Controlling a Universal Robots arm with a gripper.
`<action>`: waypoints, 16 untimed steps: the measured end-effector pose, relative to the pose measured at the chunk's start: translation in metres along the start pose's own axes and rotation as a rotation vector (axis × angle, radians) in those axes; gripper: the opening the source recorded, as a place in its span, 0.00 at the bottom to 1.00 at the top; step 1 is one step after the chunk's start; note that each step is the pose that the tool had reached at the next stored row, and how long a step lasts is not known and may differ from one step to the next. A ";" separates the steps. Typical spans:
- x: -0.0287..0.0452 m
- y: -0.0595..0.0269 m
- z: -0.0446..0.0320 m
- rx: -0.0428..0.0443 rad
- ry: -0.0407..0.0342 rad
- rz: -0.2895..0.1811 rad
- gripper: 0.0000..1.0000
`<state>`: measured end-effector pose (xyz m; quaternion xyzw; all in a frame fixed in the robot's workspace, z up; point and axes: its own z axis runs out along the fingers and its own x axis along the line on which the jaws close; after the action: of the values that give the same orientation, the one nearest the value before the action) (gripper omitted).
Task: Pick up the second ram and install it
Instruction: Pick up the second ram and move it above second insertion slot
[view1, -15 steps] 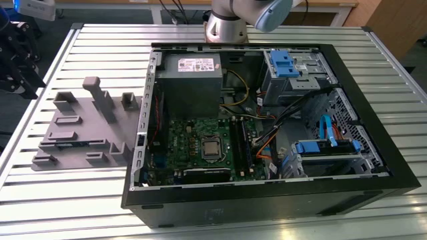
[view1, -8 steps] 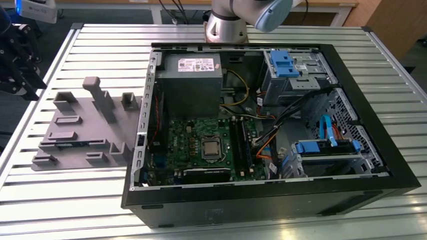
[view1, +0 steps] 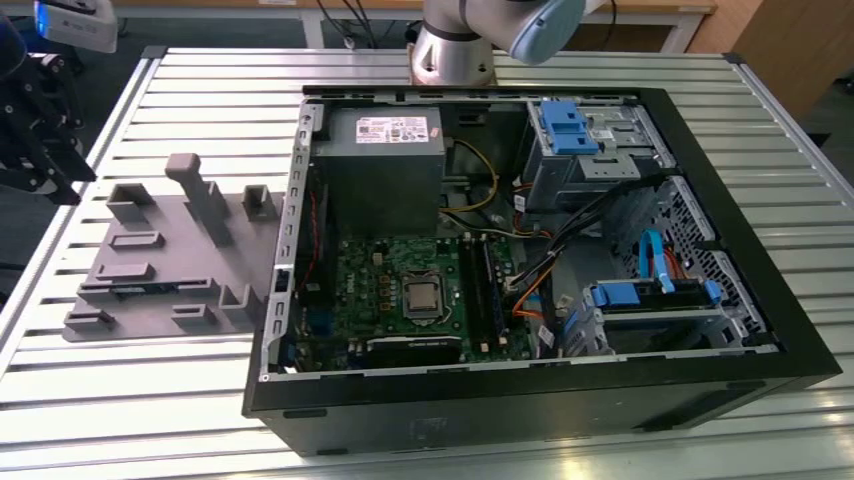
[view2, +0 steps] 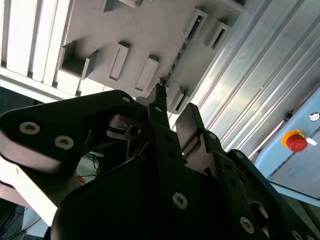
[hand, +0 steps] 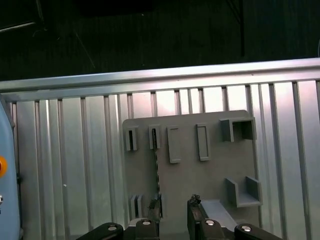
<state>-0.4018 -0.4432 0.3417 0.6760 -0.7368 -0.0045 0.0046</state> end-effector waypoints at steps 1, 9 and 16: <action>0.0001 0.0000 0.0007 -0.0001 0.0001 -0.003 0.36; 0.0016 -0.0003 0.0080 -0.0007 0.0011 -0.014 0.36; 0.0021 -0.0003 0.0118 -0.0014 0.0011 -0.014 0.36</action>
<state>-0.4018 -0.4452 0.3299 0.6811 -0.7321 -0.0047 0.0054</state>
